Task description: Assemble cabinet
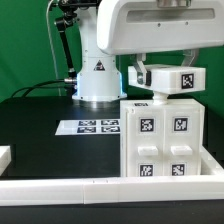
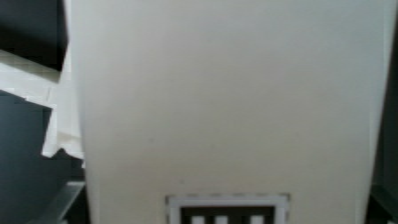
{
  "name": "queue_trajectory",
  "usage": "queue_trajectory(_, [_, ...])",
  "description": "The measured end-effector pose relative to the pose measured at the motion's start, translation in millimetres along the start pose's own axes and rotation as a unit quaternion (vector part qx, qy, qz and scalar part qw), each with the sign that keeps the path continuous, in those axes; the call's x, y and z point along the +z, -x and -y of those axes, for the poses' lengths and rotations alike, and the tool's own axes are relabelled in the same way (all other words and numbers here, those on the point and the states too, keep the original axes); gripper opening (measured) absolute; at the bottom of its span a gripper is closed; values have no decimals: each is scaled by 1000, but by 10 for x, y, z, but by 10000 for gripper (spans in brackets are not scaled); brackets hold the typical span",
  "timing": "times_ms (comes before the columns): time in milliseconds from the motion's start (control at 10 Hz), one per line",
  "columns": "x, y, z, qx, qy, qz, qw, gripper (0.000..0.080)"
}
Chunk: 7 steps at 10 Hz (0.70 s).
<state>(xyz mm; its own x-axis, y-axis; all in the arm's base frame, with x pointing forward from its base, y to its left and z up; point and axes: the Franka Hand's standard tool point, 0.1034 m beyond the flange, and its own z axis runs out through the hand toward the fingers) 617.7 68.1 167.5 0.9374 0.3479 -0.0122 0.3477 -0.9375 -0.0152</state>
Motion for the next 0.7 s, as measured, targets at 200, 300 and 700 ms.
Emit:
queue_trajectory(200, [4,-14,-20,-2,1,-5,1000,544])
queue_trajectory(300, [5,-17,-24,-3,2,-6,1000,544])
queue_trajectory(700, [-1,-31,-18,2,8,-28,1000,544])
